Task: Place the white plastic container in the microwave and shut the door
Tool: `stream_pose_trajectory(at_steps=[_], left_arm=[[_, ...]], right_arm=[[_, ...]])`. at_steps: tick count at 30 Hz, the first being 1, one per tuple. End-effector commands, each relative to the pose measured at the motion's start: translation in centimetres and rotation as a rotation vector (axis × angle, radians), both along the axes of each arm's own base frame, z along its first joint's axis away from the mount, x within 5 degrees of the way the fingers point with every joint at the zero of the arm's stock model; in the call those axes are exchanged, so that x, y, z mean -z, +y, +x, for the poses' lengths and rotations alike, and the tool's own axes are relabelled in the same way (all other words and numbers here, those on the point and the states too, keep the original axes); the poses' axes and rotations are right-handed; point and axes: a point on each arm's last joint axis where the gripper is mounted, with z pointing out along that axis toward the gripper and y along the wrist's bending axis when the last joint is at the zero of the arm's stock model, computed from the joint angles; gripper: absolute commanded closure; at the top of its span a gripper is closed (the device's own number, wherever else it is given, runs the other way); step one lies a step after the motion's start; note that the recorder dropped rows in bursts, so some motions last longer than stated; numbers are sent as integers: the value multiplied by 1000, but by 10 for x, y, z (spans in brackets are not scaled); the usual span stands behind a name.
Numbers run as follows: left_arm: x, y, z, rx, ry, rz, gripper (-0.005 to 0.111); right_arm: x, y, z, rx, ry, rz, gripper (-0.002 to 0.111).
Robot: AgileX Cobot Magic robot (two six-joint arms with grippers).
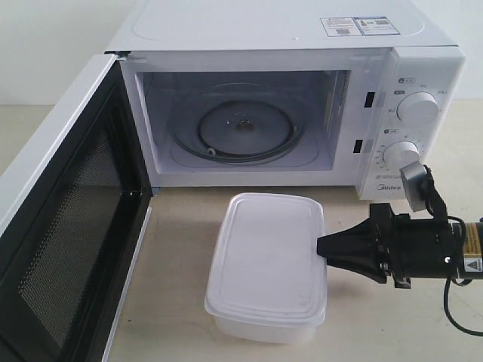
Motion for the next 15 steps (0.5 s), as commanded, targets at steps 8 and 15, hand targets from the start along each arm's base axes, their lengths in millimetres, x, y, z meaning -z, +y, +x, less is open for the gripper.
stream_pose_trajectory(at_steps=[8,15], left_arm=[[0,-1,0,7,-5,-16,102],[0,-1,0,7,-5,-16,102]], right_arm=[[-6,2,1,-5,-51,33,88],[-6,1,2,1,-69,30,108]])
